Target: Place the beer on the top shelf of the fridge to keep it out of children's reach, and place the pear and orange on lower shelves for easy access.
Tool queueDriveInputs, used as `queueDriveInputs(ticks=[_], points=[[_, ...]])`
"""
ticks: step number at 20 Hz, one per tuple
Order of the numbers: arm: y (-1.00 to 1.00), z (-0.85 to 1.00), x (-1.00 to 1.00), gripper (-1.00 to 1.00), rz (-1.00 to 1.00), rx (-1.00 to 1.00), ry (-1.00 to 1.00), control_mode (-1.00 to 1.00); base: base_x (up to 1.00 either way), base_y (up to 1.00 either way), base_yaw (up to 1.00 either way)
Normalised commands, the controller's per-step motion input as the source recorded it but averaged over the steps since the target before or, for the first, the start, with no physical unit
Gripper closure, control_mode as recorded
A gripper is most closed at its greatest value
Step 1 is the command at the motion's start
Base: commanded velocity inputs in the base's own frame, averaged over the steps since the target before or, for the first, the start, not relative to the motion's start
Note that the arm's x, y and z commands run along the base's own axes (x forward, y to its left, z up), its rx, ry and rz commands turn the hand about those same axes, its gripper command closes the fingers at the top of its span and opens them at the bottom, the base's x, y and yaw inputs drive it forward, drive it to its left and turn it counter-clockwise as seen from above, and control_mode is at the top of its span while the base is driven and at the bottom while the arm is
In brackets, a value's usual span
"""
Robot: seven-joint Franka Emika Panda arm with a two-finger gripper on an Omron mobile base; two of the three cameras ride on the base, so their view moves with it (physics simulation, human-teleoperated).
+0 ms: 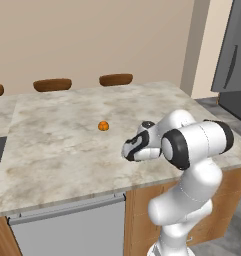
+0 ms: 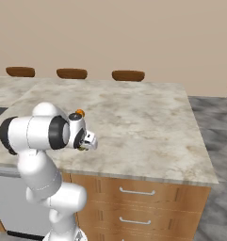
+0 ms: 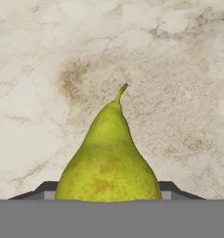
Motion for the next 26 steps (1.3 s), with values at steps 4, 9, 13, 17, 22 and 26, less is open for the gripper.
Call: queueDriveInputs(ticks=[4,9,13,17,22,26], points=[[0.0,0.13,-0.63,1.0,0.06,0.01,-0.4,-1.0,0.0,0.0,0.0],[0.0,0.79,-0.82,1.0,0.14,0.03,-0.51,-1.0,0.0,0.0,0.0],[0.0,1.0,-0.68,1.0,0.09,0.0,-0.42,-1.0,0.0,0.0,0.0],[0.0,1.0,-0.6,1.0,0.04,-0.01,-0.23,-1.0,0.0,0.0,0.0],[-0.04,1.0,-0.69,1.0,0.0,-0.05,-0.03,-1.0,0.0,0.0,0.0],[-0.22,1.0,-0.79,1.0,0.0,-0.07,0.02,-1.0,0.0,0.0,0.0]])
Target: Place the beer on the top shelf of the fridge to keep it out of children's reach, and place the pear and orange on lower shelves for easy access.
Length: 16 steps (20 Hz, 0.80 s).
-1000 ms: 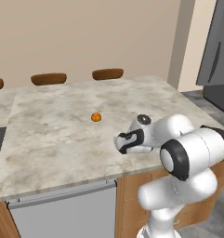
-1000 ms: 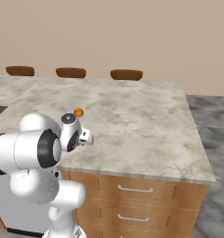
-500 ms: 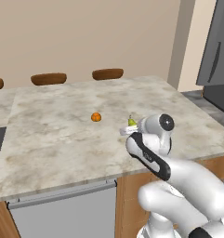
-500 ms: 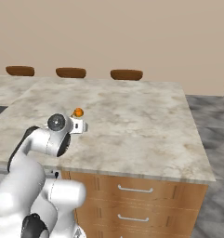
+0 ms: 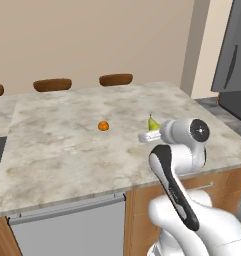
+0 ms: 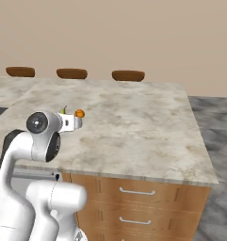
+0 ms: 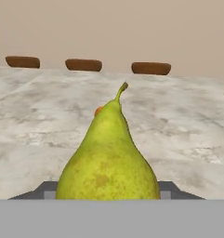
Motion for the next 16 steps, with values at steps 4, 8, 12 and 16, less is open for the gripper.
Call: queueDriveInputs(ticks=[4,8,12,16], points=[[-0.33,0.88,-0.8,1.0,-0.01,-0.04,0.02,-1.0,0.0,0.0,0.0],[-0.28,0.42,-0.71,1.0,-0.06,-0.05,0.02,-1.0,0.0,0.0,0.0],[-0.28,0.33,-0.63,1.0,-0.07,-0.04,0.02,-1.0,0.0,0.0,0.0],[-0.1,0.11,-0.64,1.0,-0.06,-0.08,0.06,-1.0,0.0,0.0,0.0]])
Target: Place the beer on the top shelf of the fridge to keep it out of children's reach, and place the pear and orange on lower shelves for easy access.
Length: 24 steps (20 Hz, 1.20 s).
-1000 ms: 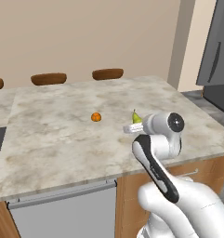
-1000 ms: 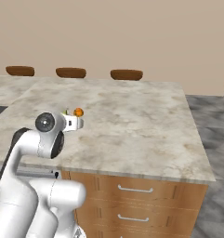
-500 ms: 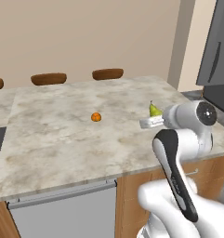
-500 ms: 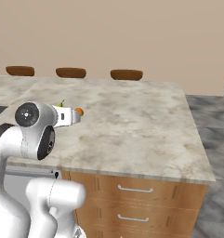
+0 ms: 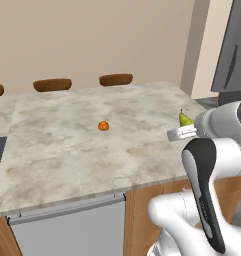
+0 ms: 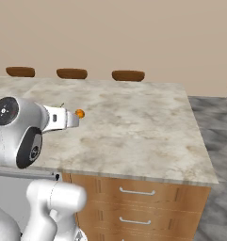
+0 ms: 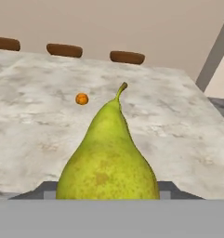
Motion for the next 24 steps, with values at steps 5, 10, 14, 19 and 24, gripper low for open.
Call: queueDriveInputs(ticks=[5,10,14,19,24], points=[[-0.02,0.0,-0.16,1.0,-0.01,-0.02,0.02,1.0,-0.75,-0.31,-0.04],[0.0,0.0,0.0,1.0,0.0,0.0,0.0,1.0,-0.91,-0.89,-0.14],[0.0,0.0,0.0,1.0,0.0,0.0,0.0,1.0,-0.6,-1.0,-0.32],[0.0,0.0,0.0,1.0,0.0,0.0,0.0,1.0,-0.16,-1.0,-0.32],[0.0,0.0,0.0,1.0,0.0,0.0,0.0,1.0,0.28,-1.0,-0.22]])
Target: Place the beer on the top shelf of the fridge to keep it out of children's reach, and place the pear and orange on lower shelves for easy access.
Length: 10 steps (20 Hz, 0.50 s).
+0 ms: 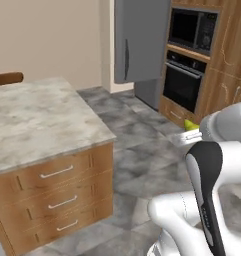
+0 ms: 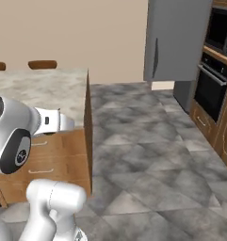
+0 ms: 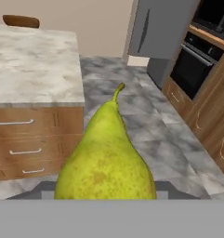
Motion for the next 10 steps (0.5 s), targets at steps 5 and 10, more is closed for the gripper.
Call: queueDriveInputs(ticks=[5,10], points=[[0.0,0.0,0.0,1.0,0.0,0.0,0.0,1.0,0.87,-1.0,-0.05],[0.0,0.0,0.0,1.0,0.0,0.0,0.0,1.0,1.0,-0.92,0.01]])
